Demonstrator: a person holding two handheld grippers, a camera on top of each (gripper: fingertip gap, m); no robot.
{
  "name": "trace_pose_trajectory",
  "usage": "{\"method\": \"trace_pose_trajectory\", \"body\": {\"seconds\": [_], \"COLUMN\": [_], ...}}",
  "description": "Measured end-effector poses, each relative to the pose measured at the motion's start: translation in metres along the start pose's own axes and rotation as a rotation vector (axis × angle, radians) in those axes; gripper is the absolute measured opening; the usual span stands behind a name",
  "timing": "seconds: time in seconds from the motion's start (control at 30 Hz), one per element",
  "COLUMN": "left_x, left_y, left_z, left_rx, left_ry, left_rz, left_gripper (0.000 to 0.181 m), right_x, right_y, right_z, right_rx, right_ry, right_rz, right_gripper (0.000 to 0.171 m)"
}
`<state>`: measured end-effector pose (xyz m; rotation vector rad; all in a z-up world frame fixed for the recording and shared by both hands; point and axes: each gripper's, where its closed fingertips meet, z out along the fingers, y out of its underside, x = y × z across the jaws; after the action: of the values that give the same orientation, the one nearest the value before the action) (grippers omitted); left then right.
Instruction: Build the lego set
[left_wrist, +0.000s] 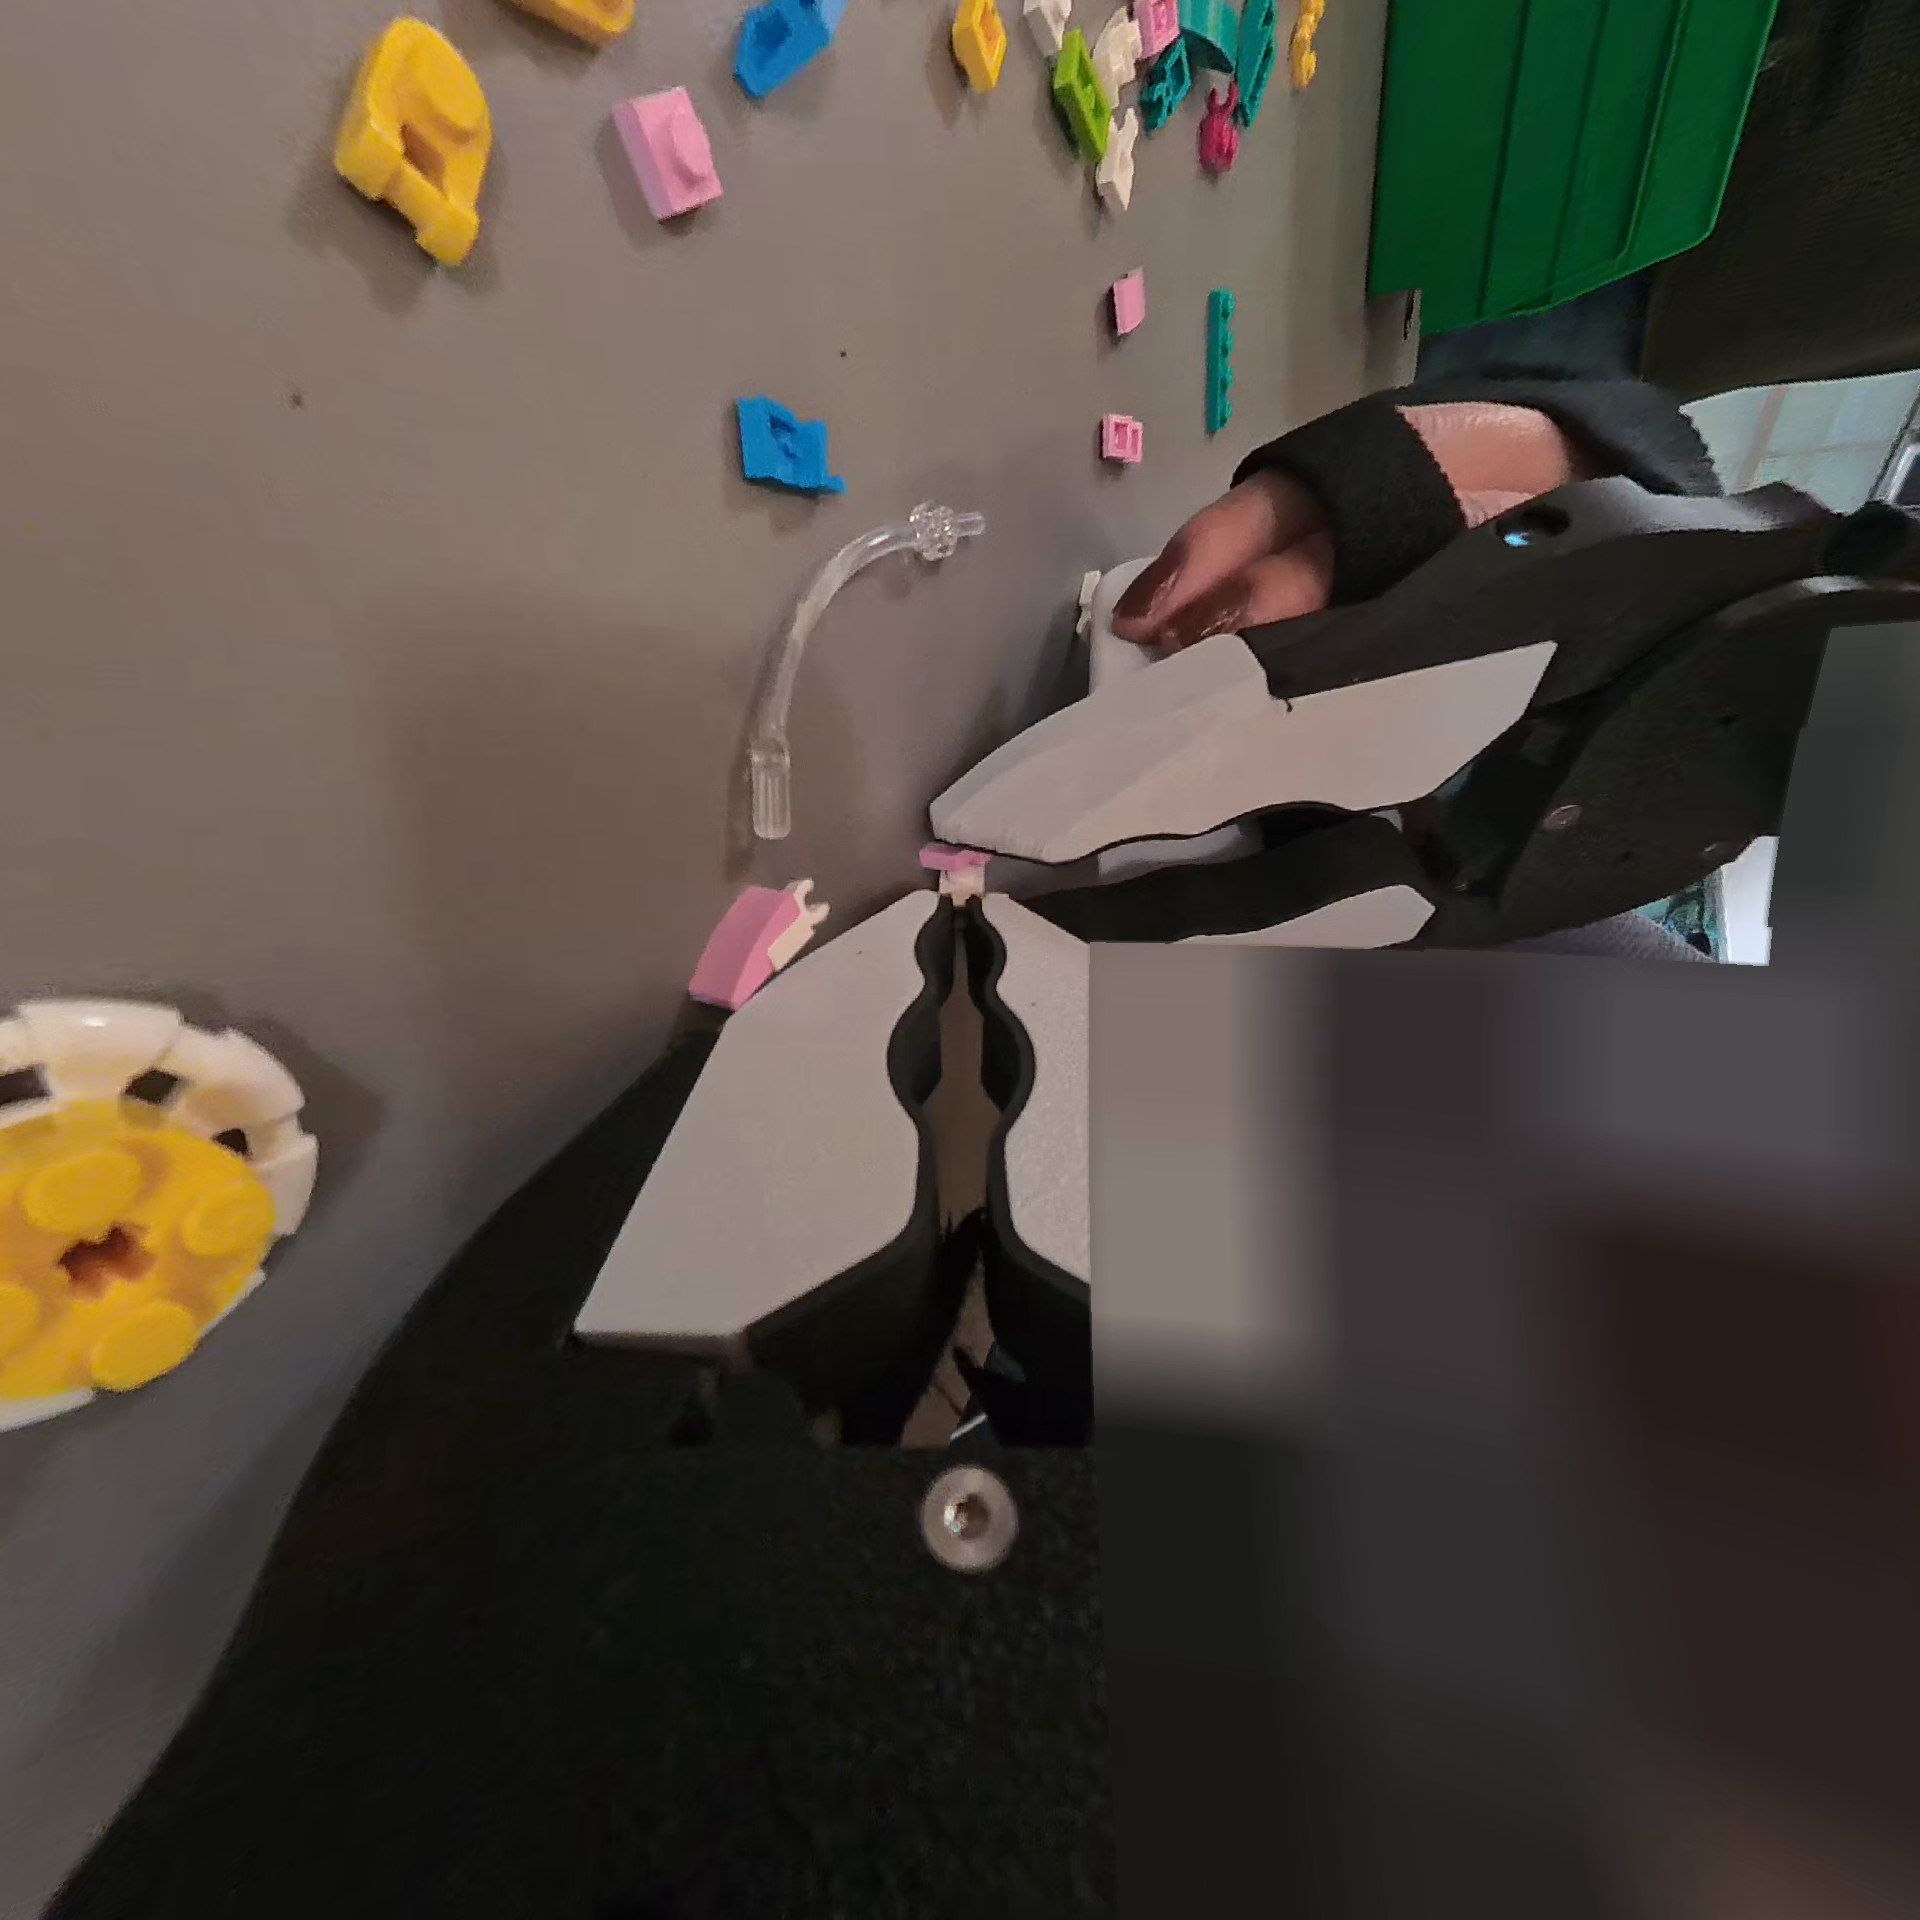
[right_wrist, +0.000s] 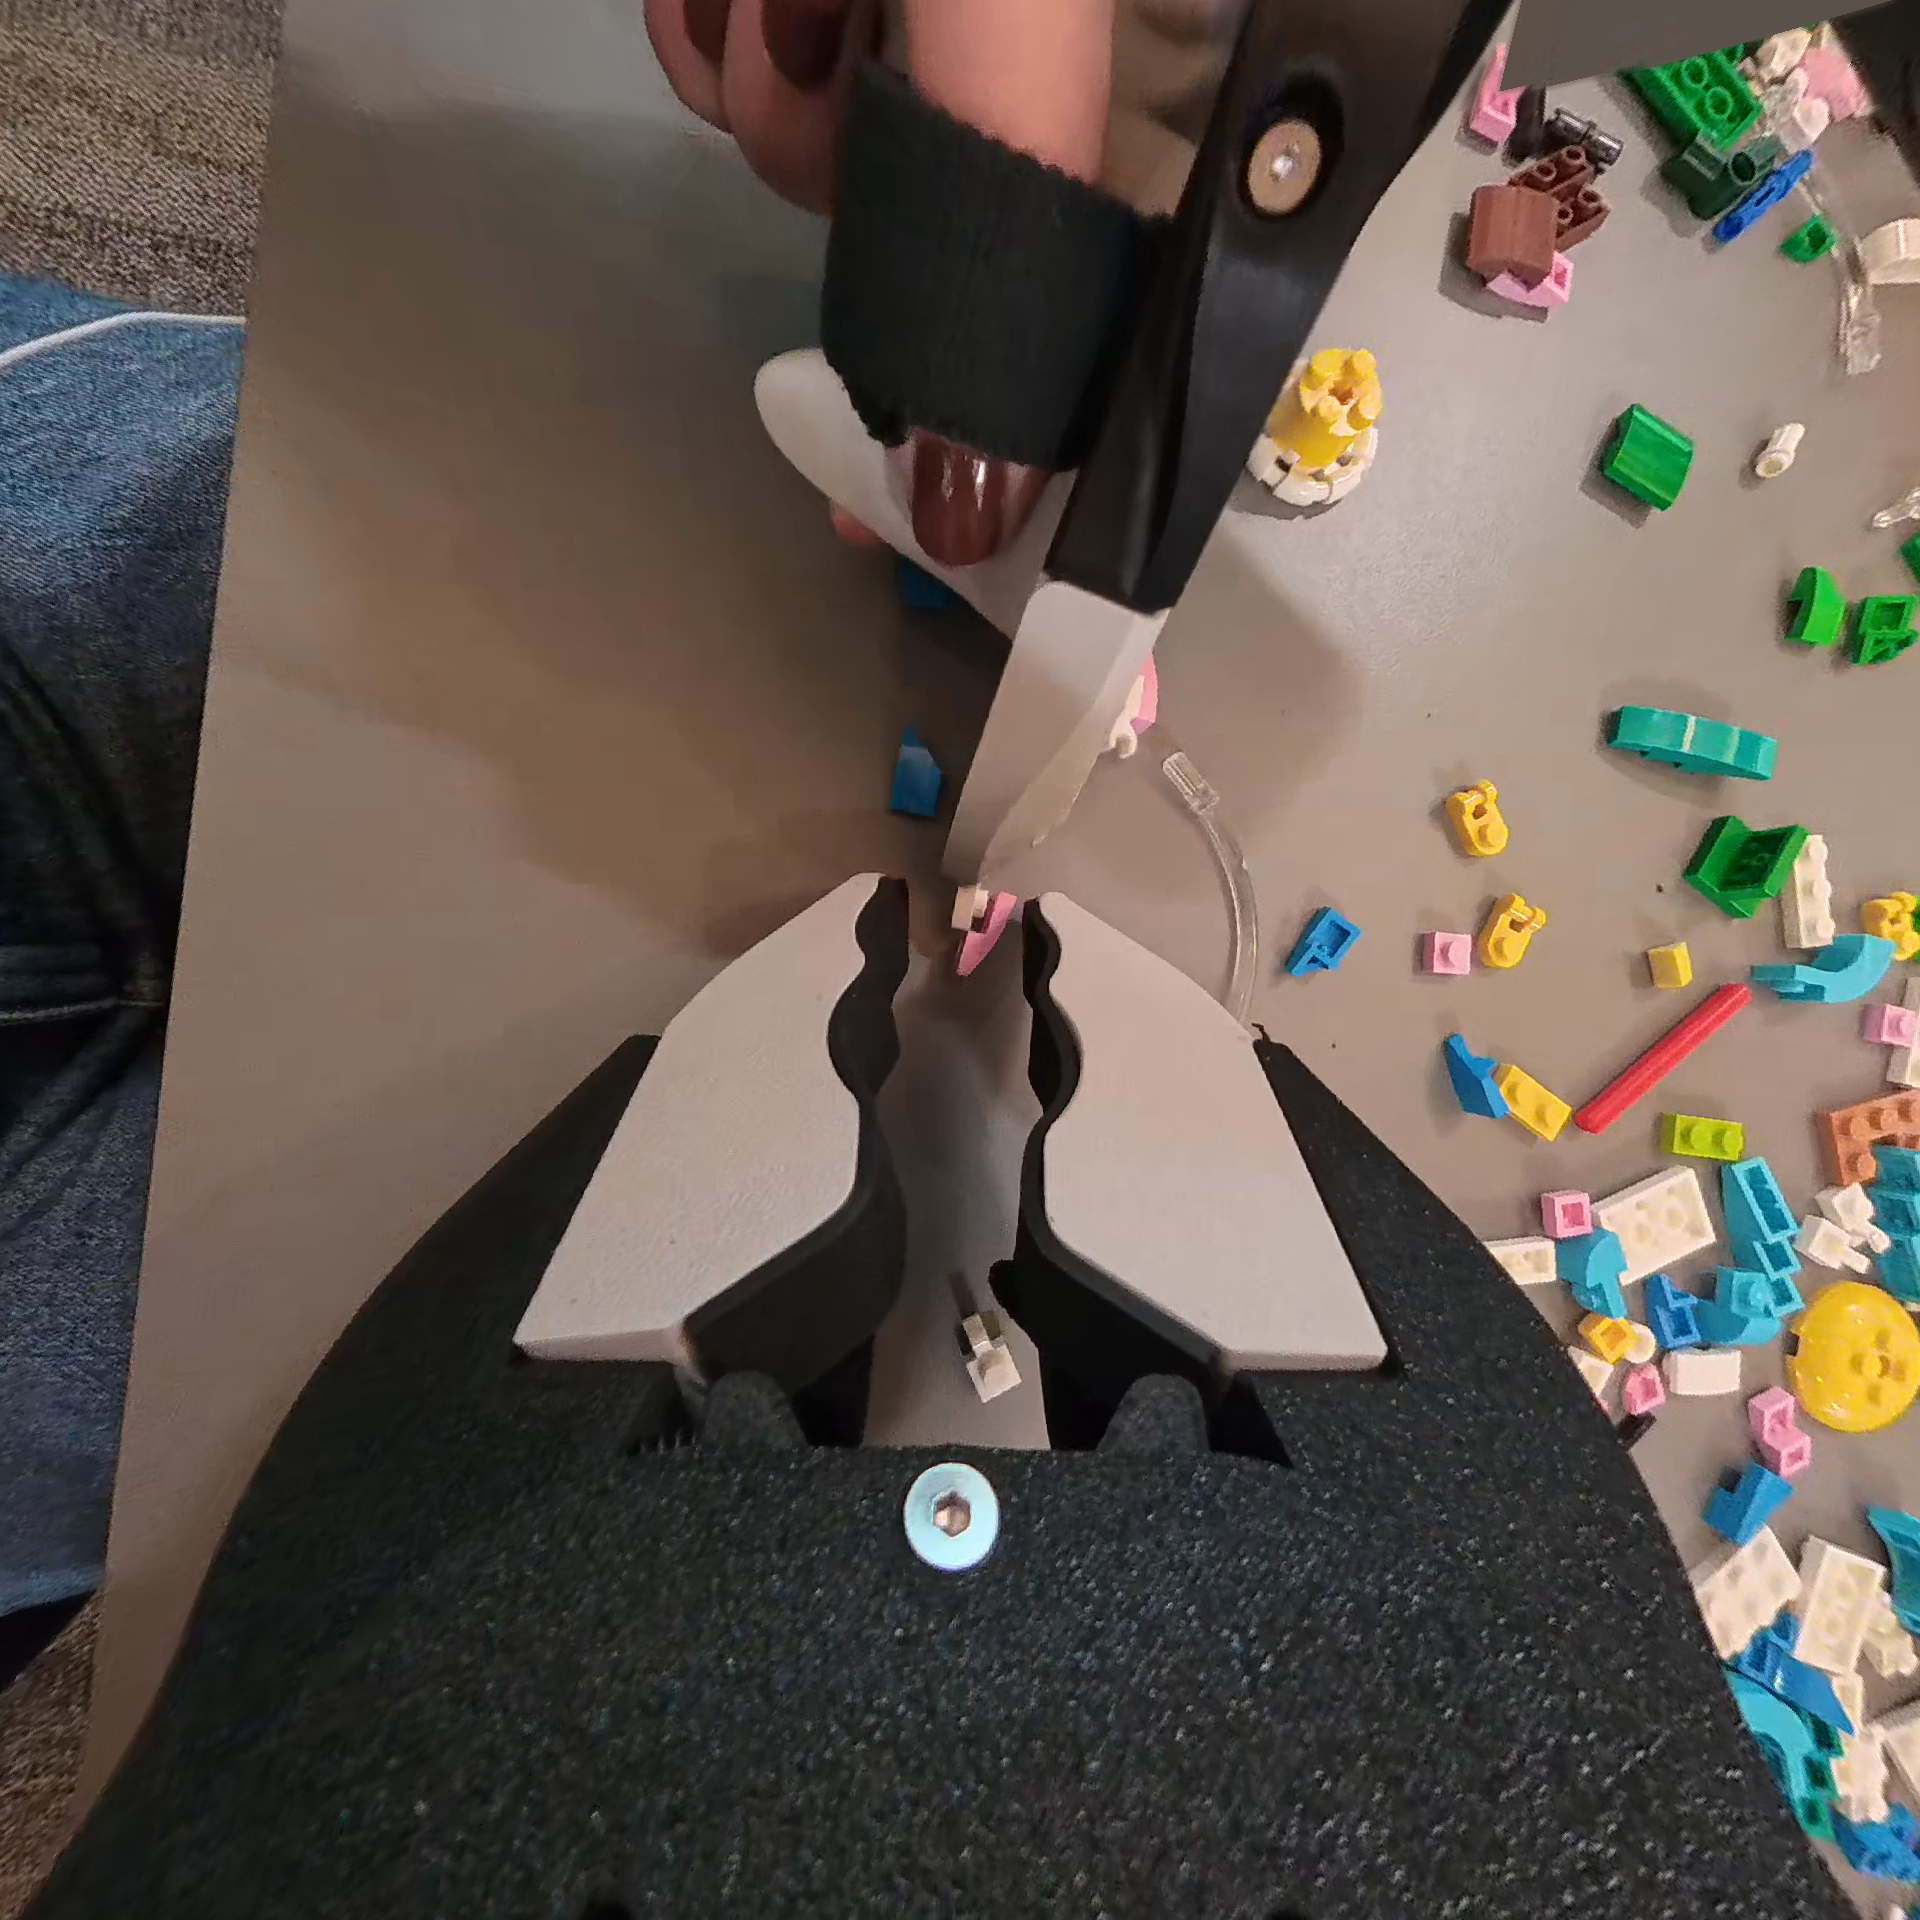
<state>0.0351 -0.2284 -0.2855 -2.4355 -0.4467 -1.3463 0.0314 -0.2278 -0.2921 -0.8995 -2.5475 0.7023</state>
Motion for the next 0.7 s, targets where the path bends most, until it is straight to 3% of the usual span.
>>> {"method": "trace_pose_trajectory", "body": {"seconds": [0.03, 0.5, 0.7], "left_x": [0.0002, 0.0015, 0.005], "left_y": [-0.0004, -0.0019, 0.0017], "left_z": [0.0003, 0.0015, 0.0042], "left_rx": [-0.003, 0.011, 0.089], "left_ry": [0.003, 0.039, 0.037], "left_rz": [-0.003, 0.0, 0.109], "left_gripper": [0.002, 0.002, 0.002], "right_x": [0.0, 0.0032, 0.0011], "right_y": [0.0, 0.0016, 0.0011], "right_z": [0.0001, 0.0019, -0.0004], "right_rx": [-0.002, 0.049, 0.143], "right_ry": [-0.002, 0.011, 0.139], "right_rz": [0.002, 0.074, -0.078], "right_gripper": [0.02, 0.01, 0.009]}}
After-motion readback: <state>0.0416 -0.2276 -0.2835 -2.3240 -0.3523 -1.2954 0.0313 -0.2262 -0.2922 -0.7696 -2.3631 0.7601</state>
